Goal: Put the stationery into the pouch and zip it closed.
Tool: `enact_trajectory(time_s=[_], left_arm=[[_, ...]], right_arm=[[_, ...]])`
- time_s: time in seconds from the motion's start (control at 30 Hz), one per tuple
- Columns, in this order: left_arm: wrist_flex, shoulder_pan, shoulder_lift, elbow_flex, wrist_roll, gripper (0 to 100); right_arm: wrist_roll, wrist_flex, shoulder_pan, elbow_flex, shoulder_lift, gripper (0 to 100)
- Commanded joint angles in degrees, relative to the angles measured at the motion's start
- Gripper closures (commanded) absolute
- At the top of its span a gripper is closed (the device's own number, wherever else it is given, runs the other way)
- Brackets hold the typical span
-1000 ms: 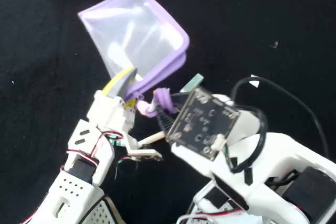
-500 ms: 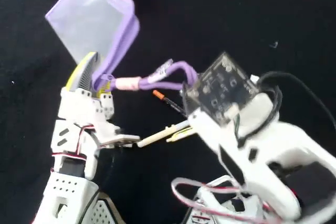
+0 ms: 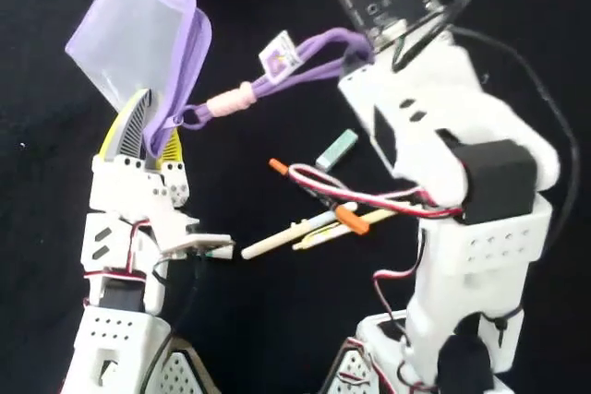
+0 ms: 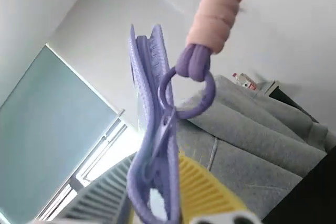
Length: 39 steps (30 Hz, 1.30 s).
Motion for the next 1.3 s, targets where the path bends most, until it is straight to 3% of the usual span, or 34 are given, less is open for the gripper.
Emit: enact_trajectory(time_s=[0.0,0.33,0.63,1.13,1.27], left_arm=[[2.90,1.63,-5.19,1.36,0.35,97],[35.43,5.76,-24.26,-0.22,0.26,97],[35.69,6.29,-23.65,-0.84,0.62,97],[35.69,16.04,-23.74,-0.92,0.70,97],[35.69,16.48,-23.74,-0.84,2.90,97]], right_arm=[[0.26,-1.58,6.68,-7.08,2.68,98.6],[0.70,-1.23,15.47,-15.43,8.13,98.6],[0.35,-6.33,18.02,-15.69,12.88,98.6],[0.09,-25.85,19.60,-16.13,28.18,98.6],[-2.99,-29.54,21.71,-16.13,33.89,98.5]])
